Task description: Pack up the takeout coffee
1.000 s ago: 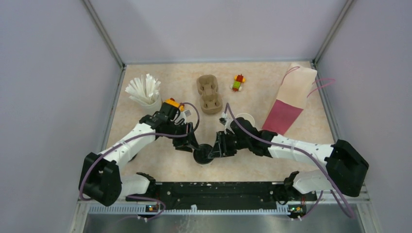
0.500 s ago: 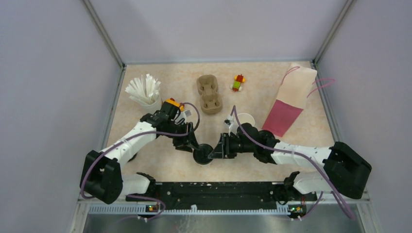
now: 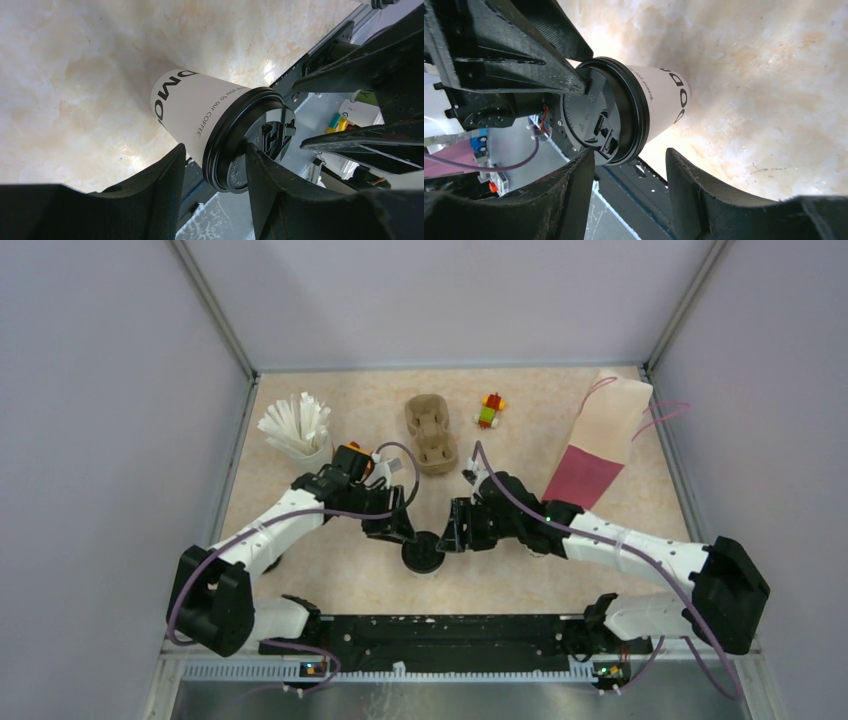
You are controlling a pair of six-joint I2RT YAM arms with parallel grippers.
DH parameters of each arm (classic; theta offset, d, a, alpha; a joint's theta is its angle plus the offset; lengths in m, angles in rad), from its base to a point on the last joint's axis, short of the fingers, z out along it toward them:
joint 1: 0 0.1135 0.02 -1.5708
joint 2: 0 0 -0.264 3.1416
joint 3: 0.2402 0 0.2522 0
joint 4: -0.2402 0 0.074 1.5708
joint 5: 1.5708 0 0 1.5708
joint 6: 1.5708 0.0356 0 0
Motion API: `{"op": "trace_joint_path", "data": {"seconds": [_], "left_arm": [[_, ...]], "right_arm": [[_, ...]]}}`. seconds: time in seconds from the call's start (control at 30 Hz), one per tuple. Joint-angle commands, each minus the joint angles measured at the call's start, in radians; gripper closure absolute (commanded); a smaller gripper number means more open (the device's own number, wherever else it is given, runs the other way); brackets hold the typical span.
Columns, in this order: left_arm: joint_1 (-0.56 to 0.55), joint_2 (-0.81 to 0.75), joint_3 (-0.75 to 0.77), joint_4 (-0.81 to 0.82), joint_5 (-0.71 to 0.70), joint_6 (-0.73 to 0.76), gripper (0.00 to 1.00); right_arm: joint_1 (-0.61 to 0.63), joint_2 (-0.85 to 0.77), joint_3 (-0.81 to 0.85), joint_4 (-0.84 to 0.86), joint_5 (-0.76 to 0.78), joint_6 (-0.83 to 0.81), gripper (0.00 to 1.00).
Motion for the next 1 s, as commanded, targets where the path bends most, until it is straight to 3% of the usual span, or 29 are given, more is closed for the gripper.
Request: {"op": "trace_joint_path", "data": {"seconds": [0.0, 0.13, 0.23, 0.37, 0.53, 0.63, 0.73, 0.97], "left_arm": [[-0.004, 0.018, 0.014, 0.109, 0.058, 0.057, 0.46], [-0.004, 0.022, 0.050, 0.117, 0.078, 0.053, 0.40], [-0.004, 0.008, 0.080, 0.105, 0.081, 0.047, 0.29], [-0.002, -0.016, 0.155, 0.027, -0.011, 0.054, 0.20], [0.002, -0.039, 0.229, -0.142, -0.157, 0.049, 0.24], [0.003, -0.070, 0.182, -0.159, -0.125, 0.048, 0.30], [0.004, -0.105, 0.116, -0.136, -0.095, 0.043, 0.34], [0.004, -0.108, 0.040, -0.057, -0.026, -0.004, 0.37]], "right_arm": [[-0.009, -0.026, 0.107, -0.173, 0.074, -0.072, 0.46], [-0.013, -0.026, 0.137, -0.196, 0.086, -0.085, 0.46], [-0.030, -0.005, 0.160, -0.196, 0.071, -0.112, 0.46], [-0.059, 0.044, 0.213, -0.203, 0.028, -0.161, 0.46], [-0.074, 0.127, 0.298, -0.203, -0.039, -0.211, 0.45], [-0.076, 0.182, 0.343, -0.206, -0.073, -0.239, 0.47], [-0.078, 0.226, 0.385, -0.227, -0.087, -0.277, 0.57], [-0.091, 0.267, 0.391, -0.205, -0.127, -0.297, 0.57]]}}
